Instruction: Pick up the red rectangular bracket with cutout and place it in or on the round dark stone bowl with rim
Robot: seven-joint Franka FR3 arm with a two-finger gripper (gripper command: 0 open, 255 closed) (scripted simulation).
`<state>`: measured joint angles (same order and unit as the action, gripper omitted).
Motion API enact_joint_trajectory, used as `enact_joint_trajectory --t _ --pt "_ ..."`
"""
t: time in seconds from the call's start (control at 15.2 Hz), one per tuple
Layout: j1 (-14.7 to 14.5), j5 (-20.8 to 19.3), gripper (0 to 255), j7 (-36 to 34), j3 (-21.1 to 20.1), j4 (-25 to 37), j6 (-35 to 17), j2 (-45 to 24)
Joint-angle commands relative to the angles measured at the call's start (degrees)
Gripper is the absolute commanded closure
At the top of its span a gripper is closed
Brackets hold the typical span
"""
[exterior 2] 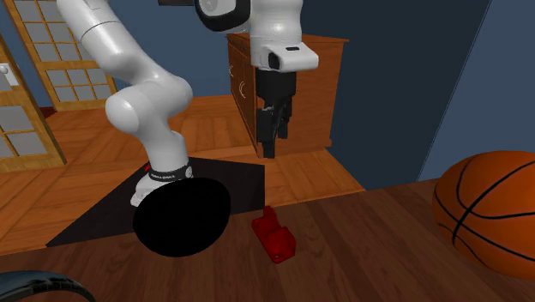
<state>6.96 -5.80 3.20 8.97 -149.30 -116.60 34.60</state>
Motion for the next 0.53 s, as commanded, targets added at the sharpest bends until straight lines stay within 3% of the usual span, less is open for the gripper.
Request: enact_joint_trajectory --t 0.0,0.46 --pt "1.1 -0.5 0 -0.8 1.0 -1.7 -4.8 -2.8" --pt "4.2 -1.3 0 -2.9 4.6 -4.2 -20.1 -15.1"
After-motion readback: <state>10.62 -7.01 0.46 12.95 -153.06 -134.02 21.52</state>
